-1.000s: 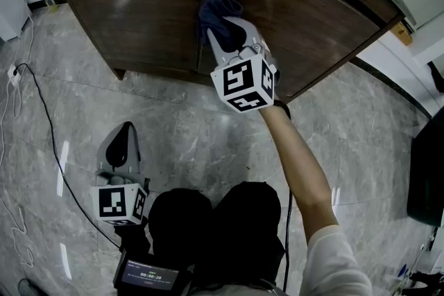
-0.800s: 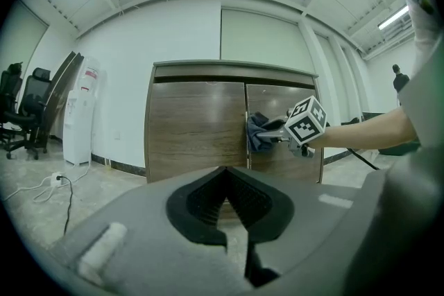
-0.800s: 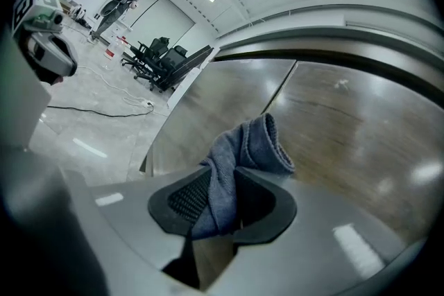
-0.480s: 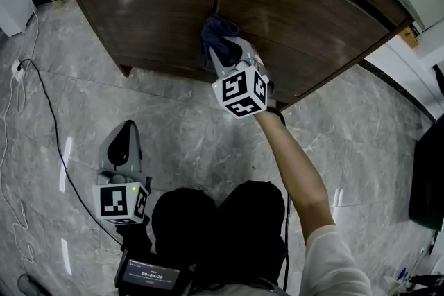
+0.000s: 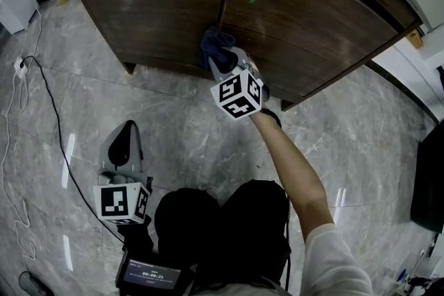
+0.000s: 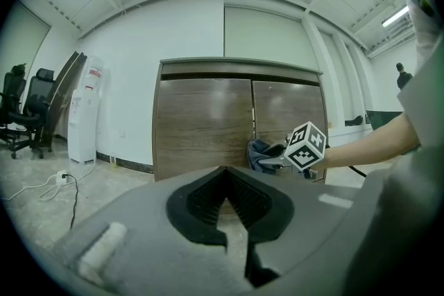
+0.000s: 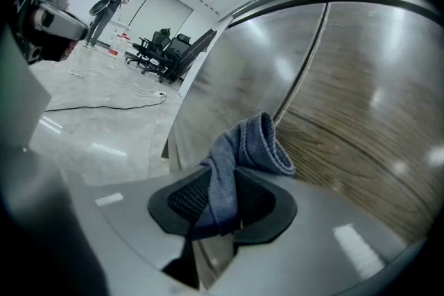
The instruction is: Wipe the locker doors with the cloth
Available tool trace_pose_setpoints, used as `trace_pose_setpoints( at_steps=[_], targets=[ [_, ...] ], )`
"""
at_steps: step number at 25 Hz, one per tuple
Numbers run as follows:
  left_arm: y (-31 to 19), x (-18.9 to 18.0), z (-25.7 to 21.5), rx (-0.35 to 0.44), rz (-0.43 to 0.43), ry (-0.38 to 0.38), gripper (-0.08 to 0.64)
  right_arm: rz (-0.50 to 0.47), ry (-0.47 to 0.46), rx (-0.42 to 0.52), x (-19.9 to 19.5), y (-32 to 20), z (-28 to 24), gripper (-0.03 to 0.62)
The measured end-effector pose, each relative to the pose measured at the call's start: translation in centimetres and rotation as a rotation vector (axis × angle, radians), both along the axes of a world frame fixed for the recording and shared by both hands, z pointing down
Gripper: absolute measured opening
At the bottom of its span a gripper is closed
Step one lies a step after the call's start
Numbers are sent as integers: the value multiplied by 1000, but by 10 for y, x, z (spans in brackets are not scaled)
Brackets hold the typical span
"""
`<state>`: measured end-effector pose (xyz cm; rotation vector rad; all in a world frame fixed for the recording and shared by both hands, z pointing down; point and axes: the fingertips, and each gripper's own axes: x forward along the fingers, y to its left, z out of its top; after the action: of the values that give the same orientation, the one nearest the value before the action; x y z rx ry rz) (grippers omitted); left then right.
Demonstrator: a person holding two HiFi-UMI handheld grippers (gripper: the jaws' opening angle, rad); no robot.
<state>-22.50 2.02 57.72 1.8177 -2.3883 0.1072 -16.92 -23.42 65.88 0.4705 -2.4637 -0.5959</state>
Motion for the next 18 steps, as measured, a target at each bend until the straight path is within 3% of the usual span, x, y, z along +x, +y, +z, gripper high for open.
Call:
trace_pose_setpoints(
  at_steps=[18],
  targets=[
    [7,-10,7,-16,-19,4,3,-3,99,-121,-9,7,71,106]
  ],
)
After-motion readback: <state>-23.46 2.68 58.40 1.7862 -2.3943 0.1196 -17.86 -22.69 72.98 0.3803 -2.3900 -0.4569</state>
